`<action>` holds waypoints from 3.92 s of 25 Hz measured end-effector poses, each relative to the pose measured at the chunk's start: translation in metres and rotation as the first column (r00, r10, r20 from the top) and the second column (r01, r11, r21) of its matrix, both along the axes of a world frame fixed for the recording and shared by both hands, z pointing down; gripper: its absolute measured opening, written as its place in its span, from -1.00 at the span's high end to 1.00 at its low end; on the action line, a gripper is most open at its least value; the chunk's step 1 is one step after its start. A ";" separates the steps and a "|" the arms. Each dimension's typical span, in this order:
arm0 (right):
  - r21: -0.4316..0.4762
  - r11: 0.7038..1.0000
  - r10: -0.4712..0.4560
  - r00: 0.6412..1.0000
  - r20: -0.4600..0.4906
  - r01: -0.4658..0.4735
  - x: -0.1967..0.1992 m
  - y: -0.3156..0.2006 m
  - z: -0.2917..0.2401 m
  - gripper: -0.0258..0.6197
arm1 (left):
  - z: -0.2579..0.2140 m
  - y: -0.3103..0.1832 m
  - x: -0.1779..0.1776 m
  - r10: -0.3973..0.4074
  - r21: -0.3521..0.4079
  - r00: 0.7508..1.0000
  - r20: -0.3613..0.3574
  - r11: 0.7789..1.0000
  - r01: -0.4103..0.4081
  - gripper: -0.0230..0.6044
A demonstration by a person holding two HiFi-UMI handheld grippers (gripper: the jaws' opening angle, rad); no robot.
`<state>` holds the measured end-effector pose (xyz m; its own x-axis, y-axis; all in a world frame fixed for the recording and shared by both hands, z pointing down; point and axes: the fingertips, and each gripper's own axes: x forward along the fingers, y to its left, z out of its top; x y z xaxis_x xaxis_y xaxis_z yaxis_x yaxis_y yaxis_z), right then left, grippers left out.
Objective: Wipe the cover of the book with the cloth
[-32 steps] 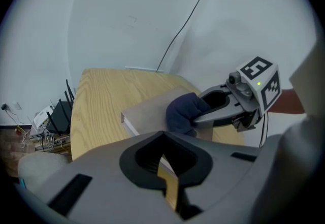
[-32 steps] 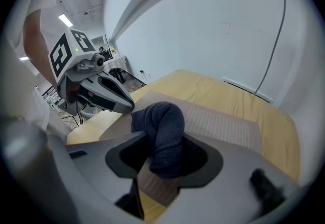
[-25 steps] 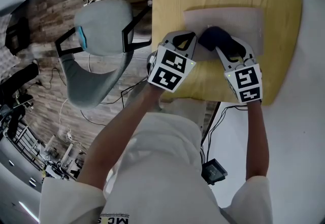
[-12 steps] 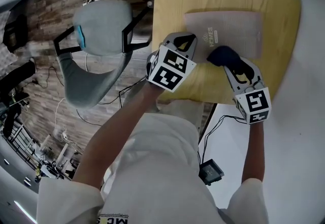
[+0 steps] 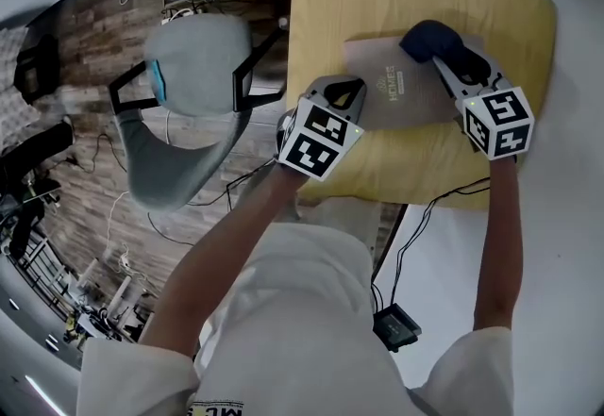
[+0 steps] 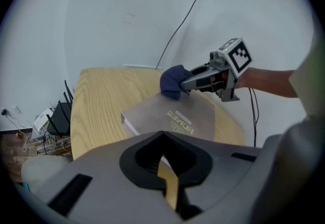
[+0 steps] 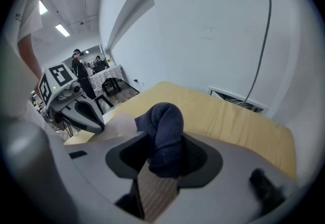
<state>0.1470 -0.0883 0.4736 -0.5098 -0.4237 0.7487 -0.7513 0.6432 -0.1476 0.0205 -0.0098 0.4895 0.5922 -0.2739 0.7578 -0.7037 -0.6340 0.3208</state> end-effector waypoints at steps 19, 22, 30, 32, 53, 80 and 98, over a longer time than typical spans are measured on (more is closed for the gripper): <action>-0.039 0.997 -0.072 0.995 -0.074 0.069 0.008 0.061 0.023 0.41 | 0.002 -0.002 0.000 -0.064 -0.035 0.998 0.008 0.997 0.064 0.90; -0.059 0.995 -0.086 0.993 -0.079 0.081 0.010 0.083 0.022 0.41 | 0.001 -0.001 0.002 -0.046 -0.019 0.999 0.024 0.999 0.047 0.90; -0.124 0.989 -0.093 0.994 -0.062 0.085 0.011 0.136 0.021 0.41 | 0.003 -0.001 0.001 -0.040 -0.016 0.998 0.038 0.999 0.040 0.90; -0.133 0.985 -0.115 0.992 -0.056 0.107 0.011 0.147 0.019 0.41 | 0.002 -0.001 0.001 -0.037 -0.017 0.998 0.041 0.999 0.038 0.90; 0.015 1.000 0.004 0.999 -0.038 -0.003 0.055 0.012 -0.011 0.41 | 0.001 -0.001 0.002 0.030 0.023 0.997 0.068 0.999 -0.031 0.90; -0.053 0.998 -0.022 0.998 -0.064 0.018 0.093 0.073 0.030 0.41 | 0.005 0.000 0.003 0.031 0.041 0.997 0.071 0.999 -0.034 0.90; -0.119 0.993 0.003 0.998 -0.067 -0.011 0.081 0.177 0.029 0.41 | 0.005 0.000 0.007 0.072 0.075 0.990 0.124 0.994 -0.082 0.90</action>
